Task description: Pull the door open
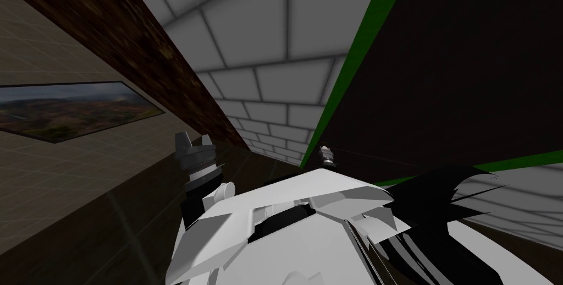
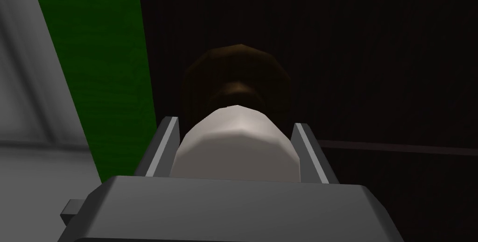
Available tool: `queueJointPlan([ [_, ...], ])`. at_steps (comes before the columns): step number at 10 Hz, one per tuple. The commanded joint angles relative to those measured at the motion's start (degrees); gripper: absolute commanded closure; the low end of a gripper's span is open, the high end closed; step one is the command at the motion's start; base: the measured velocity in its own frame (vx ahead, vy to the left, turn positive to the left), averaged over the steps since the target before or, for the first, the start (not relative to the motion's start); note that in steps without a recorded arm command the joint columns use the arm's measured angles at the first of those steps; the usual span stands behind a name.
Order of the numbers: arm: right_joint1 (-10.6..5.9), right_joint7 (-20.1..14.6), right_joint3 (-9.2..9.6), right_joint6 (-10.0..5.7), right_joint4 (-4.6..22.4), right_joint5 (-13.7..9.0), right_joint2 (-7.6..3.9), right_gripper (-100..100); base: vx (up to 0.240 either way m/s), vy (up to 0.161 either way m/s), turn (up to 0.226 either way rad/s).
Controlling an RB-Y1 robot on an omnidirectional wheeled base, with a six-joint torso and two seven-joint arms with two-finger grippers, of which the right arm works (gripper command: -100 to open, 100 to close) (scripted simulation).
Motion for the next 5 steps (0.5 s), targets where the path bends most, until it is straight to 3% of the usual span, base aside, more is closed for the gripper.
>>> queueJointPlan([
  [1,0.01,-0.1,-0.02,-0.08,0.0,0.0,0.03,100,0.000,0.000,0.000],
  [3,0.32,-0.6,1.02,-0.11,-0.5,0.6,-0.30,100,-0.065,-0.002,0.030],
  [5,0.70,-1.2,2.22,-0.30,-1.0,1.2,-0.69,100,-0.216,-0.017,0.074],
])
